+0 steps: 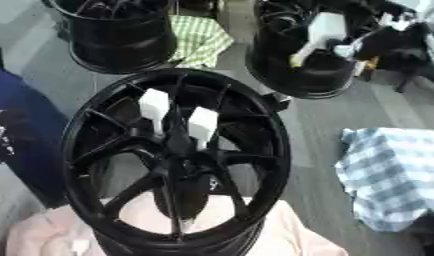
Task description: Pull the pin out of the wheel hub.
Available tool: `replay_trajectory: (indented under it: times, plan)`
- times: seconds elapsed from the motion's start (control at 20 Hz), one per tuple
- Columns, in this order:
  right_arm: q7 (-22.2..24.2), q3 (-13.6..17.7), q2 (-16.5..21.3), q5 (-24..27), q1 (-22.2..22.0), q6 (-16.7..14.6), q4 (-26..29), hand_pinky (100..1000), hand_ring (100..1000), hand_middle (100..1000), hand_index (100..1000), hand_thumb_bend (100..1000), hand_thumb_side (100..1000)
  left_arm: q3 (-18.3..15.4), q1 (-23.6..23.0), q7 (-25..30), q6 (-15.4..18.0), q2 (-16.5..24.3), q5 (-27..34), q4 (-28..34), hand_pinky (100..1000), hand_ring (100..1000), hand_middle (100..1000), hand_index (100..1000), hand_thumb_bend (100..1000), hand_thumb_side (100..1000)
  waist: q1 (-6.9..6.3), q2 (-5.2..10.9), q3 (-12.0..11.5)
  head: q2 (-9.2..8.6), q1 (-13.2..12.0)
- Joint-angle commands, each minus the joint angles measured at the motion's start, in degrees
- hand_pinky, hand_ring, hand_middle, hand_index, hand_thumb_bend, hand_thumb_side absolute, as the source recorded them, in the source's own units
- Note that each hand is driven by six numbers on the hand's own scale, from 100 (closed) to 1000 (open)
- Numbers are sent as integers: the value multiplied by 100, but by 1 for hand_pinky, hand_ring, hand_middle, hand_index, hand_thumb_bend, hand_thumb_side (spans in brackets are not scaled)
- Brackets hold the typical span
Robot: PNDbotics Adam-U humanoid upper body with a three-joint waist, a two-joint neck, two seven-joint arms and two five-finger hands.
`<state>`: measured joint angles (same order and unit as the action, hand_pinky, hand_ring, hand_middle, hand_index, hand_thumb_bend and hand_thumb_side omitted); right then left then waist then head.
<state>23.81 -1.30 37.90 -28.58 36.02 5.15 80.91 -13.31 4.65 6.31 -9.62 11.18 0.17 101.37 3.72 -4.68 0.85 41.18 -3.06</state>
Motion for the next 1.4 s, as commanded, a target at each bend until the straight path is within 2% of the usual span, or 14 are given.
replay_trajectory:
  times: [0.05, 0.15, 0.3, 0.4, 0.5, 0.55, 0.6, 0.65, 1.05, 1.4]
  plan:
    - [-581, 566, 133, -211, -559, 239, 182, 772, 759, 788, 926, 386, 289, -52, 92, -38, 12, 131, -12, 105, 709, 615, 725, 861, 378, 687, -31, 33, 31, -89, -35]
    - [-987, 832, -73, -217, -1099, 402, 92, 796, 800, 866, 974, 430, 355, -62, 99, -50, 13, 132, -13, 106, 708, 615, 725, 861, 378, 687, -43, 21, 60, -102, -40]
    - [-1951, 1137, -457, -5, -1678, 496, -45, 810, 814, 890, 979, 440, 397, -55, 110, -48, 14, 118, -10, 103, 708, 614, 725, 861, 379, 687, -61, 13, 90, -118, -53]
    - [-2784, 1227, -728, 271, -1920, 408, -64, 804, 806, 881, 967, 427, 404, -50, 115, -42, 15, 108, -9, 100, 708, 614, 725, 861, 380, 687, -74, 9, 98, -128, -41]
    - [-3511, 1190, -962, 558, -2066, 232, -65, 789, 785, 862, 950, 405, 392, -46, 121, -38, 18, 96, -6, 98, 708, 614, 724, 861, 380, 687, -90, 6, 91, -131, -20]
    - [-3785, 1144, -1057, 669, -2111, 134, -58, 776, 766, 845, 940, 505, 361, -43, 124, -36, 19, 91, -3, 97, 708, 614, 724, 861, 386, 683, -99, 4, 86, -134, -11]
    - [-4000, 1088, -1147, 768, -2142, 32, -40, 768, 754, 834, 934, 377, 382, -39, 128, -33, 21, 87, -2, 97, 708, 614, 724, 861, 379, 686, -109, 3, 80, -136, -6]
    - [-4163, 1031, -1226, 854, -2165, -61, -17, 754, 734, 808, 923, 359, 373, -37, 131, -30, 23, 83, 0, 97, 708, 614, 724, 860, 380, 686, -117, 1, 75, -139, 2]
    - [-4784, 534, -2066, 1553, -2293, -821, 367, 718, 677, 751, 888, 284, 348, -9, 152, 9, 29, 40, 5, 83, 708, 614, 723, 859, 380, 686, -156, -26, 63, -175, 38]
    - [-4815, 221, -2667, 1935, -2375, -1304, 445, 712, 657, 735, 882, 262, 328, -1, 162, 23, 30, 13, 13, 85, 708, 614, 722, 859, 379, 687, -173, -45, 77, -202, 72]
